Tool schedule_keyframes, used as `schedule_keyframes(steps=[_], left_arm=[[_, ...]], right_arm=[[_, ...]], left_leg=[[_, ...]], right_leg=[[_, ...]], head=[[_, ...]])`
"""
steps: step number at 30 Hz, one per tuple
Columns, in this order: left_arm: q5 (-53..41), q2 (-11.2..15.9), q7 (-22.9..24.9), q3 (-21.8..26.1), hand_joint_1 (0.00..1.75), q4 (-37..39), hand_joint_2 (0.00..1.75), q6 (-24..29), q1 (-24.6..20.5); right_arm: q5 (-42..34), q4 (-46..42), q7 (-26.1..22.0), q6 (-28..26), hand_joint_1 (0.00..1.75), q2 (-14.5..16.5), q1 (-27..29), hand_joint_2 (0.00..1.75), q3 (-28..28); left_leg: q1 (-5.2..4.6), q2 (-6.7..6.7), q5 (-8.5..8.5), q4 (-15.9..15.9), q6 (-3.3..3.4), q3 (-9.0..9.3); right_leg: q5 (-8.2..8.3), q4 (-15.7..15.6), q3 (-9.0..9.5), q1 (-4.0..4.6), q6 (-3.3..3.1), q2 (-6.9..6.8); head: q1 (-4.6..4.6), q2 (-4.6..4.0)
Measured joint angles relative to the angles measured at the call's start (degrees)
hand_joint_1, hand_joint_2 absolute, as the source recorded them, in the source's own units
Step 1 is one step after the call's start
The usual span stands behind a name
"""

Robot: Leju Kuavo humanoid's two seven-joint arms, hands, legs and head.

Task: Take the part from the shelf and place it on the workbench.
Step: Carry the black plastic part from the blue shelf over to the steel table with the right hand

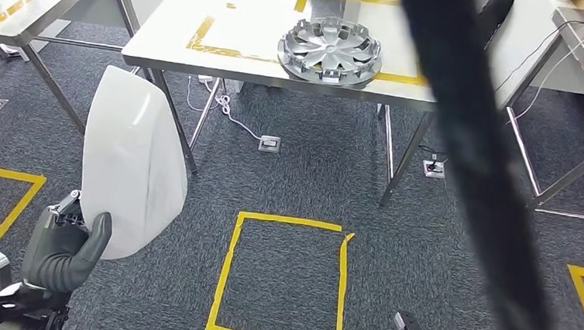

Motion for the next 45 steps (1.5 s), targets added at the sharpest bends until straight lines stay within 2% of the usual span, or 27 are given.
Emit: schedule_keyframes(steps=[2, 3, 5, 7, 8, 10, 12, 13, 14, 16, 17, 18, 22, 23, 25, 27, 28, 29, 31, 33, 35, 37, 39, 42, 43, 44, 45], left_arm=[[0.00, -0.03, 0.01, 0.00, 1.75, 0.02, 1.75, -0.05, -0.09], [-0.01, -0.04, 0.02, 0.01, 1.75, 0.02, 1.75, -0.09, -0.13], [-0.02, -0.08, 0.03, 0.01, 1.75, 0.01, 1.75, -0.17, -0.22], [-0.02, -0.11, 0.00, 0.03, 1.75, 0.01, 1.75, -0.29, -0.40], [-0.02, -0.11, 0.00, 0.04, 1.75, 0.01, 1.75, -0.38, -0.57], [-0.02, -0.11, -0.01, 0.05, 1.75, 0.08, 1.75, -0.54, -0.78], [-0.02, -0.11, 0.02, 0.07, 1.75, 0.21, 1.75, -0.63, -0.77], [-0.02, -0.11, 0.02, 0.07, 1.75, 0.26, 1.75, -0.65, -0.75], [-0.02, -0.11, 0.02, 0.07, 1.75, 0.29, 1.75, -0.67, -0.75], [-0.02, -0.11, 0.01, 0.08, 1.75, 0.33, 1.75, -0.72, -0.74], [-0.03, -0.11, 0.01, 0.08, 1.75, 0.36, 1.75, -0.74, -0.76], [-0.05, -0.11, 0.03, 0.09, 1.75, 0.37, 1.75, -0.75, -0.70], [-0.21, -0.15, 0.04, 0.22, 1.75, 0.14, 1.75, -0.79, -0.48], [-0.25, -0.17, 0.02, 0.25, 1.75, 0.03, 1.75, -0.81, -0.53], [-0.30, -0.19, 0.01, 0.30, 1.75, -0.11, 1.75, -0.84, -0.58], [-0.41, -0.20, 0.03, 0.34, 1.75, -0.14, 1.75, -0.86, -0.55], [-0.48, -0.20, 0.03, 0.34, 1.75, -0.14, 1.75, -0.88, -0.53], [-0.52, -0.20, 0.04, 0.35, 1.75, -0.14, 1.75, -0.90, -0.51], [-0.58, -0.20, 0.04, 0.36, 1.75, -0.15, 1.75, -0.91, -0.52], [-0.64, -0.20, 0.05, 0.38, 1.75, -0.15, 1.75, -0.91, -0.55], [-0.73, -0.20, 0.08, 0.40, 1.75, -0.19, 1.75, -0.92, -0.53], [-0.85, -0.20, 0.09, 0.46, 1.75, -0.38, 1.75, -0.93, -0.52], [-1.02, -0.17, 0.05, 0.60, 1.75, -0.55, 1.75, -0.93, -0.63], [-1.19, -0.16, 0.06, 0.84, 1.75, -0.60, 1.75, -0.92, -0.40], [-1.21, -0.16, 0.07, 0.87, 1.75, -0.60, 1.75, -0.92, -0.27], [-1.22, -0.15, 0.07, 0.91, 1.75, -0.61, 1.75, -0.91, -0.20], [-1.22, -0.14, 0.07, 0.94, 1.75, -0.62, 1.75, -0.91, -0.17]], right_arm=[[-0.08, 0.01, 0.04, -0.07, 0.00, -0.04, -0.03, 0.00, 0.00], [-0.10, 0.02, 0.08, -0.11, 0.00, -0.04, -0.03, 0.00, 0.00], [-0.14, 0.02, 0.17, -0.16, 0.00, -0.04, 0.01, 0.00, 0.00], [-0.17, 0.02, 0.18, -0.16, 0.00, -0.03, 0.06, 0.00, 0.00], [-0.18, 0.01, 0.16, -0.13, 0.00, -0.03, 0.03, 0.00, 0.00], [-0.20, 0.01, 0.16, -0.11, 0.00, -0.04, 0.01, 0.00, 0.00], [-0.20, 0.02, 0.18, -0.10, 0.00, -0.04, 0.08, 0.00, 0.00], [-0.20, 0.02, 0.19, -0.08, 0.00, -0.04, 0.13, 0.00, 0.00], [-0.20, 0.01, 0.18, -0.05, 0.00, -0.04, 0.15, 0.00, 0.00], [-0.16, 0.01, 0.16, -0.01, 0.00, -0.05, 0.13, 0.00, 0.00], [-0.14, 0.01, 0.15, 0.00, 0.00, -0.07, 0.10, 0.00, 0.00], [-0.10, 0.02, 0.15, 0.02, 0.00, -0.09, 0.08, 0.00, 0.00], [0.01, 0.00, 0.07, 0.13, 0.00, -0.10, 0.04, 0.00, 0.00], [0.02, 0.00, 0.01, 0.18, 0.00, -0.10, -0.05, 0.00, 0.00], [0.05, 0.00, -0.08, 0.25, 0.00, -0.13, -0.21, 0.00, 0.00], [0.10, 0.00, -0.09, 0.26, 0.00, -0.17, -0.15, 0.00, 0.00], [0.12, 0.00, -0.08, 0.27, 0.00, -0.19, -0.08, 0.00, 0.00], [0.15, 0.00, -0.07, 0.31, 0.00, -0.19, -0.04, 0.00, 0.00], [0.25, 0.01, -0.03, 0.38, 0.00, -0.23, -0.01, 0.00, 0.00], [0.40, 0.01, 0.08, 0.45, 0.00, -0.31, -0.04, 0.00, 0.00], [0.54, 0.01, 0.21, 0.47, 0.00, -0.34, 0.03, 0.00, 0.00], [0.62, 0.01, 0.24, 0.50, 0.00, -0.32, 0.11, 0.00, 0.00], [0.64, 0.01, 0.22, 0.56, 0.00, -0.30, -0.06, 0.00, 0.00], [0.70, 0.00, 0.21, 0.59, 0.00, -0.30, -0.18, 0.00, 0.00], [0.73, 0.00, 0.21, 0.59, 0.00, -0.30, -0.13, 0.00, 0.00], [0.77, 0.00, 0.21, 0.59, 0.00, -0.30, -0.10, 0.00, 0.00], [0.79, 0.00, 0.21, 0.59, 0.00, -0.29, -0.08, 0.00, 0.00]], left_leg=[[-0.10, 0.13, -0.79, 0.03, -0.45, 0.74], [-0.18, 0.17, -1.03, 0.04, -0.79, 0.90], [-0.34, 0.19, -1.15, 0.11, -1.50, 1.37], [-0.33, 0.19, -1.54, 1.76, -2.00, 1.02], [-0.25, 0.17, -2.23, 4.04, -2.24, -0.21], [0.00, 0.11, -4.72, 11.07, -2.68, -4.57], [0.29, 0.11, -6.25, 15.96, -3.14, -8.51], [0.40, 0.12, -5.35, 15.70, -3.22, -9.16], [0.49, 0.12, -3.25, 13.49, -3.24, -8.82], [0.62, 0.06, 1.71, 6.19, -3.18, -6.61], [0.58, 0.05, 2.60, 3.44, -3.02, -5.80], [0.52, 0.03, 3.03, 1.77, -2.77, -5.32], [0.56, -0.02, 2.70, 0.93, -1.02, -4.33], [0.57, -0.04, 2.57, 0.86, -0.69, -3.80], [0.48, -0.02, 2.16, 0.78, -0.16, -3.25], [0.26, -0.08, 1.62, 0.79, 0.16, -2.81], [0.13, -0.13, 1.27, 0.79, 0.23, -2.42], [-0.04, -0.17, 0.86, 0.79, 0.26, -1.89], [-0.35, -0.18, -0.04, 0.79, 0.26, -0.61], [-0.54, -0.27, -0.82, 0.74, -0.08, 0.01], [-0.65, -0.35, -0.96, 1.12, -0.76, 0.40], [-0.72, -0.30, -1.49, 2.13, -1.38, 0.87], [-0.59, -0.29, -3.43, 5.50, -1.98, -0.57], [0.07, -0.28, -6.93, 13.89, -2.87, -6.38], [0.29, -0.27, -6.69, 14.69, -3.15, -7.62], [0.49, -0.26, -5.10, 13.49, -3.38, -7.87], [0.69, -0.25, -2.46, 10.60, -3.60, -7.24]], right_leg=[[2.10, -6.21, 2.24, 0.25, -0.69, -0.45], [2.12, -7.41, 2.66, 0.40, -1.24, -0.58], [2.01, -7.78, 3.12, 0.47, -2.38, -0.56], [2.09, -8.27, 4.09, 0.20, -3.13, -0.40], [2.00, -8.48, 4.59, 0.06, -3.42, -0.32], [1.54, -8.67, 5.19, -0.03, -3.74, -0.23], [0.90, -8.67, 5.85, -0.07, -3.74, -0.08], [0.53, -8.66, 6.34, -0.12, -3.62, 0.02], [0.13, -8.65, 6.92, -0.21, -3.44, 0.12], [-0.68, -8.58, 7.98, -0.33, -2.89, 0.28], [-1.03, -8.53, 8.19, -0.31, -2.52, 0.36], [-1.33, -8.52, 8.21, -0.24, -2.11, 0.42], [-2.02, -7.23, 8.26, -0.11, -0.65, 0.32], [-2.71, -5.65, 7.53, -0.17, -0.44, 0.22], [-4.88, 0.42, 3.89, -0.11, -0.25, 0.05], [-6.65, 6.05, -0.43, 0.04, -0.35, 0.05], [-6.28, 6.61, -1.58, 0.15, -0.54, 0.05], [-4.71, 5.15, -1.69, 0.31, -0.83, 0.05], [0.31, -1.71, 0.35, 0.88, -1.91, -0.03], [1.01, -6.40, 2.13, 1.48, -2.88, -0.07], [-0.01, -7.42, 2.78, 1.57, -3.46, 0.03], [1.32, -8.23, 4.17, 1.07, -3.88, 0.04], [1.54, -8.49, 5.46, 0.65, -4.16, -0.03], [0.73, -8.48, 6.16, 0.48, -4.18, 0.04], [0.37, -8.46, 6.48, 0.36, -4.04, 0.08], [0.00, -8.44, 6.91, 0.21, -3.83, 0.13], [-0.43, -8.41, 7.45, 0.02, -3.58, 0.18]], head=[[0.02, 0.00], [0.03, 0.00], [0.07, 0.00], [-0.08, 0.00], [-0.20, 0.00], [-0.44, 0.00], [-0.45, 0.00], [-0.45, 0.00], [-0.45, 0.00], [-0.49, 0.00], [-0.61, 0.00], [-0.67, 0.00], [-0.56, 0.00], [-0.48, 0.00], [-0.36, 0.00], [-0.26, 0.00], [-0.23, 0.00], [-0.19, 0.00], [-0.19, 0.00], [-0.27, 0.00], [-0.33, 0.00], [-0.35, 0.00], [-0.65, 0.00], [-0.94, 0.00], [-0.95, 0.00], [-0.95, 0.00], [-0.95, 0.00]])
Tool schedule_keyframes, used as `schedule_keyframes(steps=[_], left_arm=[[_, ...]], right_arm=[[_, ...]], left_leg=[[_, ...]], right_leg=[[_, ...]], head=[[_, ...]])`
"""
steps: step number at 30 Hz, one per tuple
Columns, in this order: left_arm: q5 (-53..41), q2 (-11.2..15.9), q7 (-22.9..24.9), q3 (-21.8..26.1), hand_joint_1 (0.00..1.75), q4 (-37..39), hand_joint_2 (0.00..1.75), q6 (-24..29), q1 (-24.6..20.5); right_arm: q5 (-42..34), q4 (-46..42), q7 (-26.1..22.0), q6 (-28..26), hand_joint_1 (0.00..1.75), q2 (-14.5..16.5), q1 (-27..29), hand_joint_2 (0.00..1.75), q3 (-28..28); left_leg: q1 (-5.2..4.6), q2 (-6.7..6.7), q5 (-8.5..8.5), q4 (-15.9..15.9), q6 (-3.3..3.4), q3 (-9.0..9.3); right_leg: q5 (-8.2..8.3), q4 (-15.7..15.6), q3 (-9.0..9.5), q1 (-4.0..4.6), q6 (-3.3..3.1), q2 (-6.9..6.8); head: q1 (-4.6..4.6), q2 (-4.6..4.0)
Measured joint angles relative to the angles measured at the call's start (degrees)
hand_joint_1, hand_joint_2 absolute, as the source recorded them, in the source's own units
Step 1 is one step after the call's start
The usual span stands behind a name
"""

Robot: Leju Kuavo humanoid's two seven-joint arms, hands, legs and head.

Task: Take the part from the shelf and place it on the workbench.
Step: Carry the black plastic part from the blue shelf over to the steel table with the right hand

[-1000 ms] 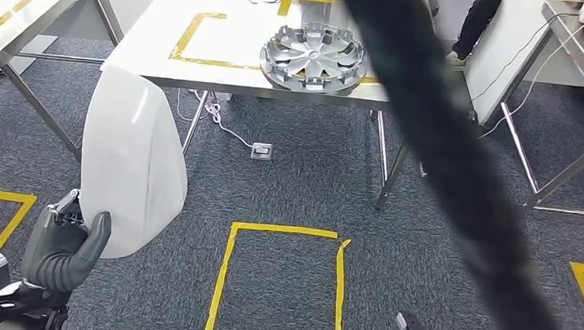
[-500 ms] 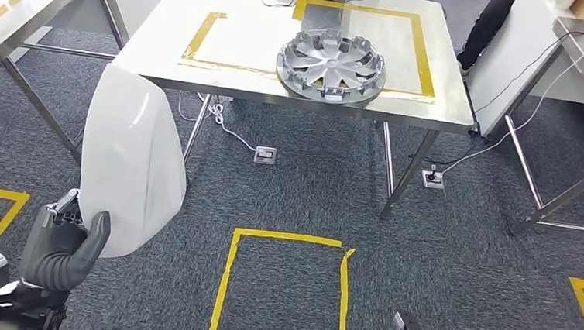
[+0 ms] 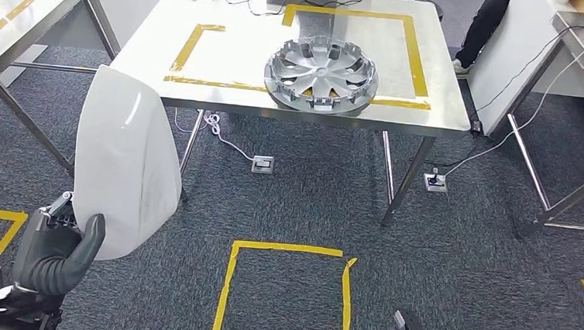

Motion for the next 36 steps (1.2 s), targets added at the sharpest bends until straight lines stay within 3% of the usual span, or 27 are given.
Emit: schedule_keyframes(steps=[1, 3, 6, 8, 10, 12, 13, 14, 15, 17, 18, 21, 24, 25, 28, 29, 30, 32, 33, 34, 36], left_arm=[[0.00, 0.01, -0.01, 0.04, 1.75, 0.01, 1.75, 0.00, 0.01], [-0.01, 0.03, -0.02, 0.13, 1.75, 0.05, 1.75, 0.02, 0.06], [-0.02, 0.05, -0.05, 0.34, 1.75, -0.01, 1.75, 0.09, 0.26], [-0.02, 0.05, -0.10, 0.39, 1.75, -0.21, 1.75, 0.13, 0.24], [-0.07, 0.05, -0.15, 0.40, 1.75, -0.38, 1.75, 0.20, 0.25], [-0.14, 0.05, -0.17, 0.41, 1.75, -0.41, 1.75, 0.26, 0.30], [-0.17, 0.05, -0.17, 0.42, 1.75, -0.41, 1.75, 0.26, 0.35], [-0.19, 0.05, -0.17, 0.42, 1.75, -0.42, 1.75, 0.26, 0.37], [-0.22, 0.05, -0.17, 0.42, 1.75, -0.44, 1.75, 0.26, 0.39], [-0.31, 0.05, -0.19, 0.42, 1.75, -0.49, 1.75, 0.29, 0.41], [-0.37, 0.04, -0.20, 0.42, 1.75, -0.52, 1.75, 0.33, 0.43], [-0.49, 0.02, -0.22, 0.40, 1.75, -0.61, 1.75, 0.45, 0.60], [-0.57, -0.01, -0.24, 0.37, 1.75, -0.73, 1.75, 0.45, 0.55], [-0.64, -0.01, -0.20, 0.36, 1.75, -0.72, 1.75, 0.45, 0.41], [-1.07, -0.03, -0.04, 0.32, 1.75, -0.62, 1.75, 0.44, 0.24], [-1.21, -0.04, -0.01, 0.31, 1.75, -0.58, 1.75, 0.44, 0.27], [-1.31, -0.04, 0.00, 0.30, 1.75, -0.56, 1.75, 0.44, 0.27], [-1.46, -0.04, -0.02, 0.27, 1.75, -0.54, 1.75, 0.45, 0.29], [-1.51, -0.04, -0.04, 0.25, 1.75, -0.52, 1.75, 0.48, 0.32], [-1.55, -0.04, -0.07, 0.23, 1.75, -0.50, 1.75, 0.56, 0.39], [-1.52, -0.04, -0.16, 0.20, 1.75, -0.47, 1.75, 0.80, 0.60]], right_arm=[[0.02, 0.01, -0.01, 0.00, 0.00, 0.00, 0.00, 0.00, 0.00], [0.01, 0.01, -0.02, -0.01, 0.00, -0.01, -0.05, 0.00, 0.00], [0.00, 0.01, -0.07, -0.01, 0.00, 0.00, -0.05, 0.00, 0.00], [0.00, 0.01, -0.13, 0.01, 0.00, 0.02, -0.10, 0.00, 0.00], [0.01, 0.00, -0.27, 0.02, 0.00, 0.02, -0.25, 0.00, 0.00], [0.01, 0.01, -0.36, 0.02, 0.00, 0.02, -0.18, 0.00, 0.00], [0.02, 0.01, -0.35, 0.02, 0.00, 0.02, -0.09, 0.00, 0.00], [0.02, 0.02, -0.35, 0.02, 0.00, 0.02, -0.01, 0.00, 0.00], [0.02, 0.02, -0.37, 0.04, 0.00, 0.02, 0.03, 0.00, 0.00], [0.02, 0.02, -0.37, 0.06, 0.00, 0.01, 0.04, 0.00, 0.00], [0.02, 0.02, -0.37, 0.07, 0.00, 0.01, 0.03, 0.00, 0.00], [0.00, 0.02, -0.32, 0.06, 0.00, 0.01, 0.17, 0.00, 0.00], [-0.17, 0.02, -0.29, -0.03, 0.00, 0.08, 0.32, 0.00, 0.00], [-0.21, 0.02, -0.26, -0.07, 0.00, 0.10, 0.25, 0.00, 0.00], [-0.26, 0.02, -0.04, -0.17, 0.00, 0.10, 0.15, 0.00, 0.00], [-0.28, 0.02, 0.02, -0.17, 0.00, 0.10, 0.18, 0.00, 0.00], [-0.29, 0.02, 0.04, -0.18, 0.00, 0.10, 0.19, 0.00, 0.00], [-0.31, 0.02, 0.04, -0.22, 0.00, 0.12, 0.20, 0.00, 0.00], [-0.31, 0.02, 0.04, -0.27, 0.00, 0.13, 0.18, 0.00, 0.00], [-0.32, 0.02, 0.04, -0.34, 0.00, 0.14, 0.17, 0.00, 0.00], [-0.34, 0.02, -0.14, -0.42, 0.00, 0.14, 0.16, 0.00, 0.00]], left_leg=[[0.17, -0.03, 2.62, -3.43, -0.15, 1.07], [0.12, 0.04, 4.53, -8.26, 0.24, 2.54], [-0.08, 0.11, 4.52, -9.02, 1.94, 2.89], [0.04, 0.06, 4.54, -9.33, 2.68, 3.65], [0.12, 0.08, 4.25, -9.60, 3.19, 4.34], [0.04, 0.05, 3.79, -9.63, 3.50, 4.66], [0.00, 0.01, 3.50, -9.63, 3.55, 4.91], [-0.05, -0.04, 3.19, -9.63, 3.56, 5.26], [-0.09, -0.08, 2.79, -9.63, 3.52, 5.79], [-0.14, -0.08, 1.94, -9.68, 3.34, 6.97], [-0.18, -0.09, 1.55, -9.72, 3.12, 7.42], [-0.34, -0.09, 1.05, -9.59, 2.05, 8.10], [-0.40, 0.00, 0.24, -7.19, 1.25, 7.88], [-0.35, 0.03, -0.70, -4.79, 1.09, 6.58], [-0.22, 0.02, -4.11, 3.98, 0.62, 0.33], [-0.21, 0.02, -3.96, 4.76, 0.54, -0.96], [-0.21, 0.02, -2.50, 3.62, 0.53, -1.27], [-0.25, 0.02, 2.93, -2.89, 0.78, 0.31], [-0.38, 0.02, 4.42, -6.09, 0.99, 1.17], [-0.52, 0.05, 5.22, -8.21, 1.30, 1.85], [-0.73, 0.05, 4.95, -9.40, 2.00, 2.11]], right_leg=[[-0.44, 0.01, 0.44, -0.16, 0.30, 0.04], [-1.13, 0.16, 0.97, -0.26, 1.03, 0.15], [-1.48, 0.57, 1.31, -0.09, 2.24, 0.20], [-1.96, 2.10, 0.88, -0.16, 2.80, 0.06], [-3.85, 7.44, -2.21, -0.24, 3.17, -0.09], [-6.34, 14.33, -6.93, -0.21, 3.31, -0.12], [-6.67, 16.28, -8.74, -0.20, 3.25, -0.12], [-5.94, 16.42, -9.65, -0.18, 3.14, -0.12], [-3.89, 14.36, -9.47, -0.12, 2.97, -0.12], [1.09, 6.99, -7.01, 0.17, 2.36, -0.18], [1.93, 3.76, -5.89, 0.42, 2.04, -0.26], [1.51, 0.92, -4.81, 0.82, 1.20, -0.31], [2.12, 0.15, -2.78, 0.37, 0.14, -0.19], [1.96, -0.04, -2.17, 0.28, -0.16, -0.18], [1.11, -0.07, -1.36, 0.34, -0.55, -0.10], [0.76, -0.06, -1.02, 0.35, -0.53, -0.04], [0.39, -0.05, -0.57, 0.35, -0.47, 0.03], [-0.46, -0.07, 0.44, 0.33, -0.22, 0.13], [-0.84, -0.03, 0.86, 0.37, 0.00, 0.17], [-1.16, -0.01, 1.04, 0.41, 0.29, 0.19], [-1.41, 0.25, 1.27, 0.55, 0.94, 0.21]], head=[[-0.01, 0.00], [-0.21, 0.00], [-0.38, 0.00], [-0.28, 0.00], [-0.02, 0.00], [0.23, 0.00], [0.29, 0.00], [0.35, 0.00], [0.40, 0.00], [0.43, 0.00], [0.47, 0.00], [0.63, 0.00], [0.43, 0.00], [0.28, 0.00], [0.08, 0.00], [0.09, 0.00], [0.08, 0.00], [0.08, 0.00], [0.09, 0.00], [0.05, 0.00], [0.02, 0.00]])
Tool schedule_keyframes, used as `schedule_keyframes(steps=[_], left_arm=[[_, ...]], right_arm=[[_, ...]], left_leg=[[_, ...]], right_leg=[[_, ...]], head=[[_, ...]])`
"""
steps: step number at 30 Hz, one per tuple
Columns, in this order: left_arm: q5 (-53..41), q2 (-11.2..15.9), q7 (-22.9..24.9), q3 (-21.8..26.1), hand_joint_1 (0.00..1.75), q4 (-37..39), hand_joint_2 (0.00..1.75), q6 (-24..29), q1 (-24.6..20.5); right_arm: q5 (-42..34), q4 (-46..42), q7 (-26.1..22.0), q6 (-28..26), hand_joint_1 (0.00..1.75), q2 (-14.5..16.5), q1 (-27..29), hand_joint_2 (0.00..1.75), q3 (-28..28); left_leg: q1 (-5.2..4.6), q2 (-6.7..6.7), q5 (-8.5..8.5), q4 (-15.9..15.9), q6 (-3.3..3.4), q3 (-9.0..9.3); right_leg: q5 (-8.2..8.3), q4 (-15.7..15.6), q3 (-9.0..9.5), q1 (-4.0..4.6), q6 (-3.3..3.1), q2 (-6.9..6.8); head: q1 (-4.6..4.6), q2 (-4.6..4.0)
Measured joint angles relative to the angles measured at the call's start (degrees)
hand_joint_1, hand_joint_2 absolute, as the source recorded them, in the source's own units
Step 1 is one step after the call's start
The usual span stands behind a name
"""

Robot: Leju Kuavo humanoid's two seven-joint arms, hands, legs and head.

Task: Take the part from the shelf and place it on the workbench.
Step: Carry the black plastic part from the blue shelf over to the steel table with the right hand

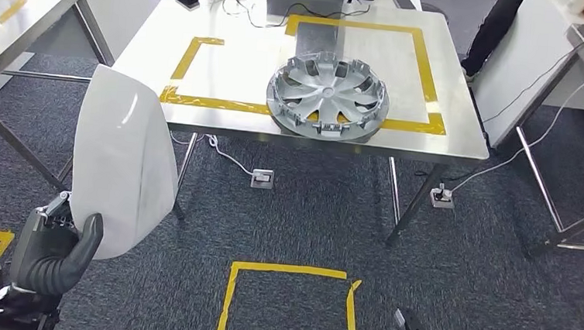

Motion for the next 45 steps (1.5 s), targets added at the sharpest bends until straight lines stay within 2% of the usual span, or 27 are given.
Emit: schedule_keyframes(steps=[3, 5, 7, 8, 9, 11, 12, 14, 15, 18, 20, 22, 23, 24, 25, 27, 29, 31, 32, 34, 36, 38, 39, 40, 42, 44, 45], left_arm=[[0.27, 0.01, -0.50, -0.02, 1.75, 0.04, 1.75, 0.30, 0.06], [0.51, 0.09, -1.07, -0.03, 1.75, 0.10, 1.75, 0.51, 0.07], [0.75, 0.31, -1.55, -0.03, 1.75, 0.16, 1.75, 0.68, 0.36], [0.85, 0.43, -1.69, -0.03, 1.75, 0.18, 1.75, 0.76, 0.54], [0.93, 0.54, -1.78, -0.03, 1.75, 0.18, 1.75, 0.85, 0.67], [0.99, 0.64, -1.85, -0.03, 1.75, 0.19, 1.75, 1.07, 0.76], [1.01, 0.71, -1.88, -0.03, 1.75, 0.19, 1.75, 1.17, 0.74], [1.04, 0.91, -1.95, -0.04, 1.75, 0.20, 1.75, 1.25, 0.74], [1.08, 1.03, -2.00, -0.07, 1.75, 0.22, 1.75, 1.24, 0.73], [1.33, 1.51, -2.15, -0.21, 1.75, 0.41, 1.75, 1.16, 0.16], [1.49, 1.78, -2.17, -0.37, 1.75, 0.66, 1.75, 1.14, -0.44], [1.52, 1.91, -2.17, -0.48, 1.75, 1.00, 1.75, 1.14, -0.61], [1.53, 1.95, -2.16, -0.51, 1.75, 1.18, 1.75, 1.14, -0.59], [1.54, 1.98, -2.15, -0.54, 1.75, 1.37, 1.75, 1.14, -0.59], [1.54, 1.99, -2.15, -0.57, 1.75, 1.50, 1.75, 1.14, -0.60], [1.54, 2.08, -2.16, -0.67, 1.75, 1.67, 1.75, 1.14, -0.63], [1.56, 2.22, -2.04, -0.82, 1.75, 1.81, 1.75, 0.96, -0.80], [1.65, 2.32, -1.79, -1.03, 1.75, 2.03, 1.75, 0.62, -1.23], [1.75, 2.34, -1.66, -1.16, 1.75, 2.10, 1.75, 0.56, -1.44], [2.01, 2.34, -1.48, -1.37, 1.75, 2.07, 1.75, 1.01, -1.73], [2.16, 2.34, -1.45, -1.40, 1.75, 1.87, 1.75, 1.86, -1.45], [2.17, 2.34, -1.49, -1.40, 1.75, 1.55, 1.75, 2.57, -0.69], [2.17, 2.35, -1.52, -1.40, 1.75, 1.34, 1.75, 2.84, -0.25], [2.17, 2.36, -1.57, -1.40, 1.75, 1.10, 1.75, 3.04, 0.13], [2.16, 2.36, -1.63, -1.40, 1.75, 0.57, 1.75, 3.36, 0.60], [2.12, 2.37, -1.61, -1.41, 1.75, 0.02, 1.75, 3.47, 0.78], [2.10, 2.38, -1.56, -1.43, 1.75, -0.19, 1.75, 3.48, 0.82]], right_arm=[[-0.07, 0.00, -0.75, 0.10, 0.00, -0.04, 0.09, 0.00, 0.01], [-0.12, 0.00, -1.22, 0.27, 0.00, -0.10, 0.13, 0.00, 0.02], [-0.09, 0.00, -1.49, 0.42, 0.00, -0.24, 0.39, 0.00, 0.02], [-0.06, 0.00, -1.55, 0.48, 0.00, -0.31, 0.57, 0.00, 0.02], [-0.03, 0.00, -1.58, 0.50, 0.00, -0.38, 0.71, 0.00, 0.02], [-0.01, 0.00, -1.61, 0.55, 0.00, -0.49, 0.83, 0.00, 0.02], [-0.01, 0.01, -1.60, 0.56, 0.00, -0.52, 0.85, 0.00, 0.02], [-0.04, 0.02, -1.55, 0.60, 0.00, -0.55, 0.85, 0.00, 0.01], [-0.15, 0.02, -1.49, 0.60, 0.00, -0.55, 0.92, 0.00, 0.01], [-0.63, 0.02, -1.30, 0.54, 0.00, -0.55, 1.08, 0.00, 0.00], [-0.83, 0.02, -1.25, 0.49, 0.00, -0.55, 0.97, 0.00, 0.00], [-0.91, 0.02, -1.19, 0.46, 0.00, -0.55, 0.96, 0.00, 0.00], [-0.93, 0.02, -1.14, 0.46, 0.00, -0.55, 1.01, 0.00, 0.00], [-0.94, 0.02, -1.09, 0.45, 0.00, -0.55, 1.05, 0.00, 0.00], [-0.95, 0.02, -1.06, 0.46, 0.00, -0.55, 1.08, 0.00, 0.00], [-0.98, 0.03, -1.07, 0.46, 0.00, -0.52, 1.07, 0.00, 0.00], [-1.10, 0.04, -1.06, 0.45, 0.00, -0.49, 1.06, 0.00, -0.02], [-1.36, 0.04, -1.04, 0.45, 0.00, -0.48, 1.10, 0.00, -0.12], [-1.43, 0.04, -1.06, 0.48, 0.00, -0.50, 1.10, 0.00, -0.17], [-1.28, 0.04, -1.20, 0.71, 0.00, -0.54, 1.00, 0.00, -0.24], [-0.91, 0.04, -1.26, 0.90, 0.00, -0.66, 0.92, 0.00, -0.24], [-0.51, 0.04, -1.20, 0.98, 0.00, -0.89, 1.03, 0.00, -0.24], [-0.29, 0.04, -1.15, 1.03, 0.00, -0.97, 1.11, 0.00, -0.24], [-0.13, 0.04, -1.08, 1.09, 0.00, -1.06, 1.16, 0.00, -0.24], [0.08, 0.04, -0.87, 1.24, 0.00, -1.19, 1.20, 0.00, -0.24], [0.12, 0.05, -0.63, 1.38, 0.00, -1.31, 1.15, 0.00, -0.24], [0.11, 0.06, -0.55, 1.42, 0.00, -1.35, 1.18, 0.00, -0.24]], left_leg=[[0.32, -0.06, 0.36, -0.49, 1.02, 1.13], [0.44, -0.04, -0.02, -0.70, 1.51, 1.81], [0.46, -0.06, -0.55, -0.70, 1.65, 2.17], [0.49, -0.08, -0.85, -0.69, 1.58, 2.46], [0.53, -0.11, -1.20, -0.69, 1.47, 2.89], [0.66, -0.11, -2.05, -0.69, 1.11, 4.03], [0.69, -0.09, -2.46, -0.68, 0.84, 4.56], [0.62, -0.05, -3.11, -0.72, 0.12, 4.96], [0.53, -0.07, -3.20, -0.62, -0.29, 5.18], [0.51, -0.05, -3.72, 0.85, -1.22, 5.31], [0.59, 0.00, -5.54, 5.91, -1.51, 2.52], [0.59, -0.01, -8.18, 12.83, -1.75, -1.99], [0.58, -0.01, -8.60, 14.79, -1.78, -3.70], [0.56, -0.01, -7.82, 14.87, -1.68, -4.51], [0.53, -0.02, -5.78, 12.87, -1.48, -4.30], [0.31, -0.02, -0.69, 5.80, -0.83, -2.20], [-0.06, 0.01, 0.74, 1.11, -0.22, -0.83], [-0.19, -0.02, 0.21, 0.11, 0.39, -0.48], [-0.06, -0.04, 0.65, -0.10, 0.74, -0.06], [0.24, -0.03, 0.38, -0.54, 1.33, 1.03], [0.36, 0.05, -0.10, -0.74, 1.72, 1.74], [0.38, 0.03, -0.76, -0.74, 1.76, 2.26], [0.41, -0.01, -1.13, -0.73, 1.68, 2.68], [0.47, -0.04, -1.56, -0.73, 1.57, 3.24], [0.57, -0.08, -2.48, -0.74, 1.22, 4.41], [0.52, -0.15, -3.19, -0.78, 0.61, 4.97], [0.46, -0.18, -3.31, -0.70, 0.21, 5.10]], right_leg=[[-0.69, 2.07, -0.59, -0.06, 0.89, -0.14], [-2.81, 7.49, -3.63, -0.31, 1.50, -0.26], [-5.26, 14.14, -8.15, -0.47, 1.92, -0.28], [-5.35, 15.71, -9.68, -0.54, 2.05, -0.29], [-4.19, 15.22, -10.20, -0.61, 2.13, -0.30], [0.93, 8.44, -8.22, -0.76, 2.12, -0.39], [2.43, 4.91, -7.01, -0.70, 2.03, -0.49], [3.03, 1.07, -5.68, -0.39, 1.44, -0.67], [2.49, 0.86, -5.55, -0.27, 1.02, -0.69], [2.89, 0.35, -4.35, -0.50, -0.25, -0.60], [2.48, 0.22, -3.53, -0.54, -0.95, -0.58], [1.80, 0.22, -2.89, -0.41, -1.34, -0.52], [1.43, 0.22, -2.49, -0.33, -1.41, -0.45], [1.02, 0.22, -1.97, -0.26, -1.43, -0.37], [0.59, 0.22, -1.34, -0.21, -1.40, -0.27], [-0.29, 0.20, -0.17, -0.18, -1.16, -0.13], [-0.92, 0.19, 0.19, -0.14, -0.58, -0.03], [-1.10, 0.38, 0.37, -0.02, 0.12, -0.02], [-1.24, 0.66, 0.49, -0.02, 0.45, -0.10], [-2.00, 2.99, -0.27, -0.07, 1.07, -0.22], [-4.20, 9.14, -3.98, -0.26, 1.77, -0.29], [-6.01, 15.00, -8.45, -0.48, 2.19, -0.30], [-5.44, 15.50, -9.58, -0.56, 2.26, -0.31], [-3.63, 13.94, -9.65, -0.63, 2.28, -0.32], [1.63, 6.92, -7.55, -0.71, 2.14, -0.40], [3.28, 1.63, -5.85, -0.44, 1.60, -0.57], [3.08, 0.75, -5.61, -0.30, 1.19, -0.62]], head=[[0.16, 0.00], [0.38, 0.00], [0.53, 0.00], [0.59, 0.00], [0.64, 0.00], [0.70, 0.00], [0.72, 0.00], [0.84, 0.00], [0.88, 0.00], [0.82, 0.00], [0.65, 0.00], [0.54, 0.00], [0.54, 0.00], [0.53, 0.00], [0.54, 0.00], [0.55, 0.00], [0.46, 0.00], [0.36, 0.00], [0.40, 0.00], [0.53, 0.00], [0.69, 0.00], [0.79, 0.00], [0.83, 0.00], [0.87, 0.00], [0.89, 0.00], [0.94, 0.00], [0.95, 0.00]])
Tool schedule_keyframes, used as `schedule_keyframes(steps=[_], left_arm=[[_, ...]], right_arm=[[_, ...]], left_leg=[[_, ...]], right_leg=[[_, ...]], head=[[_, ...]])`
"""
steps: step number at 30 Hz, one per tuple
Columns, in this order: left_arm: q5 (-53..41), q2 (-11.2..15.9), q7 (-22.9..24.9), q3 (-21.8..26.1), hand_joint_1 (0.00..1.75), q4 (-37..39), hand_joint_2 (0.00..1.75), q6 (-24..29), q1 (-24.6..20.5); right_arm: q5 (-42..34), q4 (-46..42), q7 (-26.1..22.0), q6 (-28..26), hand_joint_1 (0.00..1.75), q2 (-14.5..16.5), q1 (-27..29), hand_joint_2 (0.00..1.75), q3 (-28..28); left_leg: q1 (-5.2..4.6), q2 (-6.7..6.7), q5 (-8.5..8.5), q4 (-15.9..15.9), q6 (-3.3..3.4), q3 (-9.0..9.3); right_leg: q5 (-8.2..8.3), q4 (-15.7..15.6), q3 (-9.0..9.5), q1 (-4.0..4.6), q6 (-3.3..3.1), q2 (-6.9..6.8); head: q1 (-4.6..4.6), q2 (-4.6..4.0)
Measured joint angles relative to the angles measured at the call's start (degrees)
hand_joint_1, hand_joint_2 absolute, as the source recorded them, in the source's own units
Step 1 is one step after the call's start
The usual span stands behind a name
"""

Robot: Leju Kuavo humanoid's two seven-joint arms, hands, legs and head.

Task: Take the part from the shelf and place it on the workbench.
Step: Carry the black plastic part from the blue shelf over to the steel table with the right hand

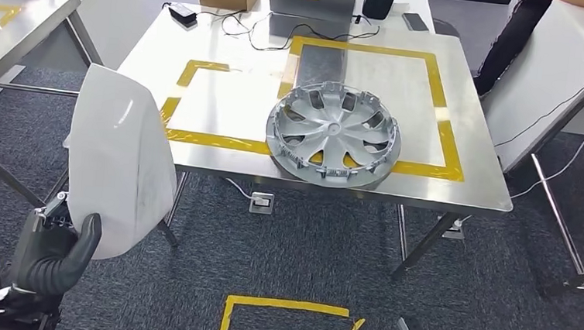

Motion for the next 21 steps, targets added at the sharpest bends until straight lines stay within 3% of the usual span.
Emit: schedule_keyframes(steps=[2, 4, 6, 8, 9, 10, 12, 13, 15, 16, 18, 19, 21], left_arm=[[-0.02, 0.06, 0.18, -0.06, 1.75, -0.28, 1.75, 0.01, 0.00], [-0.02, 0.12, 0.31, -0.17, 1.75, -0.43, 1.75, 0.04, -0.11], [-0.04, 0.18, 0.43, -0.35, 1.75, -0.52, 1.75, 0.08, -0.17], [-0.07, 0.22, 0.56, -0.51, 1.75, -0.54, 1.75, 0.10, -0.06], [-0.08, 0.23, 0.60, -0.57, 1.75, -0.54, 1.75, 0.12, -0.01], [-0.08, 0.26, 0.62, -0.62, 1.75, -0.54, 1.75, 0.14, 0.00], [-0.08, 0.41, 0.63, -0.70, 1.75, -0.57, 1.75, 0.15, -0.03], [-0.09, 0.51, 0.65, -0.74, 1.75, -0.56, 1.75, 0.15, -0.06], [-0.10, 0.69, 0.69, -0.81, 1.75, -0.53, 1.75, 0.15, -0.13], [-0.10, 0.73, 0.72, -0.84, 1.75, -0.49, 1.75, 0.15, -0.17], [-0.13, 0.79, 0.73, -0.89, 1.75, -0.48, 1.75, 0.13, -0.24], [-0.14, 0.80, 0.72, -0.92, 1.75, -0.48, 1.75, 0.11, -0.36], [-0.15, 0.81, 0.70, -0.96, 1.75, -0.47, 1.75, 0.09, -0.59]], right_arm=[[-0.05, 0.01, 0.03, 0.04, 0.00, -0.05, 0.08, 0.00, 0.00], [-0.09, 0.01, -0.06, 0.10, 0.00, -0.08, 0.08, 0.00, -0.01], [-0.09, 0.01, -0.10, 0.15, 0.00, -0.11, 0.02, 0.00, -0.01], [-0.09, 0.01, -0.09, 0.18, 0.00, -0.14, 0.08, 0.00, 0.00], [-0.09, 0.01, -0.09, 0.19, 0.00, -0.14, 0.11, 0.00, 0.00], [-0.10, 0.01, -0.09, 0.20, 0.00, -0.14, 0.12, 0.00, 0.00], [-0.17, 0.01, -0.09, 0.21, 0.00, -0.13, 0.12, 0.00, 0.00], [-0.25, 0.01, -0.09, 0.20, 0.00, -0.12, 0.10, 0.00, 0.00], [-0.41, 0.01, -0.06, 0.17, 0.00, -0.11, 0.06, 0.00, -0.01], [-0.47, 0.01, -0.04, 0.12, 0.00, -0.11, 0.05, 0.00, -0.01], [-0.52, 0.01, -0.02, 0.06, 0.00, -0.12, 0.04, 0.00, 0.00], [-0.55, 0.01, -0.02, 0.06, 0.00, -0.11, -0.02, 0.00, 0.01], [-0.58, 0.01, -0.02, 0.06, 0.00, -0.09, -0.24, 0.00, 0.02]], left_leg=[[-0.08, 0.01, -0.10, 0.13, -0.81, 0.39], [-0.04, 0.09, -0.63, 2.33, -1.32, -0.15], [0.04, 0.13, -2.93, 8.52, -1.66, -3.54], [0.06, 0.14, -5.43, 14.84, -1.84, -7.96], [0.05, 0.14, -5.36, 15.85, -1.82, -9.23], [0.05, 0.14, -3.99, 14.83, -1.71, -9.45], [0.04, 0.15, 1.21, 7.95, -1.33, -7.40], [-0.07, 0.17, 2.46, 4.48, -1.16, -6.18], [-0.28, 0.20, 2.52, 1.01, -0.64, -4.90], [-0.33, 0.22, 1.96, 0.89, -0.33, -4.76], [-0.10, 0.18, 2.82, 0.63, 0.44, -3.91], [0.02, 0.18, 2.79, 0.58, 0.75, -3.44], [0.10, 0.22, 2.43, 0.46, 1.22, -2.79]], right_leg=[[0.12, -0.52, 0.63, 0.01, -0.97, 0.04], [-0.01, -0.90, 1.73, -0.20, -1.82, 0.09], [-0.49, -1.12, 2.63, -0.23, -2.41, 0.12], [-1.10, -1.13, 3.19, -0.16, -2.60, 0.17], [-1.44, -1.12, 3.55, -0.13, -2.59, 0.21], [-1.79, -1.11, 4.02, -0.12, -2.54, 0.25], [-2.62, -1.14, 5.12, -0.12, -2.29, 0.32], [-3.04, -1.10, 5.64, -0.07, -2.05, 0.36], [-3.69, -1.00, 6.17, 0.08, -1.31, 0.38], [-3.79, -0.79, 6.42, 0.20, -0.92, 0.39], [-4.12, -0.08, 6.70, 0.23, -0.26, 0.33], [-4.68, 0.93, 6.36, 0.21, 0.03, 0.30], [-7.10, 5.48, 3.81, 0.05, 0.59, 0.23]], head=[[-0.01, 0.00], [-0.21, 0.00], [-0.50, 0.00], [-0.59, 0.00], [-0.58, 0.00], [-0.58, 0.00], [-0.60, 0.00], [-0.61, 0.00], [-0.67, 0.00], [-0.67, 0.00], [-0.58, 0.00], [-0.47, 0.00], [-0.28, 0.00]])
